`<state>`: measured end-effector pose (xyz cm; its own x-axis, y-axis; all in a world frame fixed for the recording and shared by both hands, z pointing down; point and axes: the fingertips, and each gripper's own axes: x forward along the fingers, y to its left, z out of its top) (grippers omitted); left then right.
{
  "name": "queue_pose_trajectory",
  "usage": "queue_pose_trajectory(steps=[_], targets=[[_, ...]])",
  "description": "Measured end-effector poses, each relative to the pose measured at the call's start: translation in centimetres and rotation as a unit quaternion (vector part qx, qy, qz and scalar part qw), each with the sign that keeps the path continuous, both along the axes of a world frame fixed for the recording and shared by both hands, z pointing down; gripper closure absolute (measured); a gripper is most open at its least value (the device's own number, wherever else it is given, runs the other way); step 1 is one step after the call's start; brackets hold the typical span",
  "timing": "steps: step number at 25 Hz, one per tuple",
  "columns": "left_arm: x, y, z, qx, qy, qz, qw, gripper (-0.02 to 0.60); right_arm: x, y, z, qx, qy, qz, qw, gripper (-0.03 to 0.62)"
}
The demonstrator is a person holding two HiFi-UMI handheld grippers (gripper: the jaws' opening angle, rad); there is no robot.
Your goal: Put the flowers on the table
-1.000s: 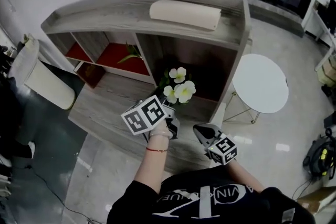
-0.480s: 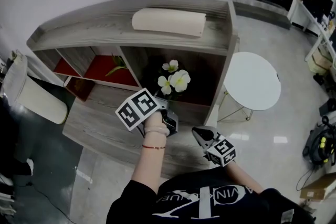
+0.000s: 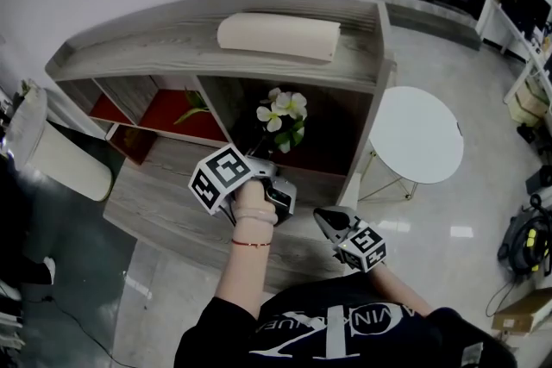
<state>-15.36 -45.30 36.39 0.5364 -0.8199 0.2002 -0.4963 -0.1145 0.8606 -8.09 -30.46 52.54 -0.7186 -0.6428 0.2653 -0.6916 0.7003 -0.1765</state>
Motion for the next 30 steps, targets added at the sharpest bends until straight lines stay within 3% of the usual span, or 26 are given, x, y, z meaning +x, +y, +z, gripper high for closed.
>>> queue_pose_trajectory(steps=[11, 15, 19, 22, 26, 30], targets=[[0.1, 2.3, -0.5, 0.002, 0.045, 0.015, 0.9989, 0.407, -0.6, 0.1, -0.4, 0.004, 0.002, -0.021, 1.0, 0.585], [-0.4, 3.2, -0.9, 0.021, 0.02, 0.016, 0.9995, 0.411, -0.5, -0.2, -0.7, 0.007, 0.0, -0.022, 1.0, 0.585], [-1.2, 4.3, -0.7, 0.031, -0.005, 0.014, 0.9994, 0.498, -0.4, -0.7, -1.5, 0.015, -0.005, -0.022, 1.0, 0.585], [-1.4, 5.1, -0.8, 0.056, -0.007, 0.022, 0.9982, 0.577, -0.6, -0.9, -2.2, 0.024, -0.014, -0.026, 0.999, 0.585], [-1.5, 6.5, -0.7, 0.103, 0.017, 0.042, 0.9937, 0.577, -0.7, -1.0, -2.7, 0.033, -0.02, -0.031, 0.999, 0.585], [-2.1, 7.8, -0.1, 0.133, -0.008, 0.053, 0.9896, 0.577, -0.6, -1.2, -3.3, 0.039, -0.024, -0.034, 0.998, 0.585]])
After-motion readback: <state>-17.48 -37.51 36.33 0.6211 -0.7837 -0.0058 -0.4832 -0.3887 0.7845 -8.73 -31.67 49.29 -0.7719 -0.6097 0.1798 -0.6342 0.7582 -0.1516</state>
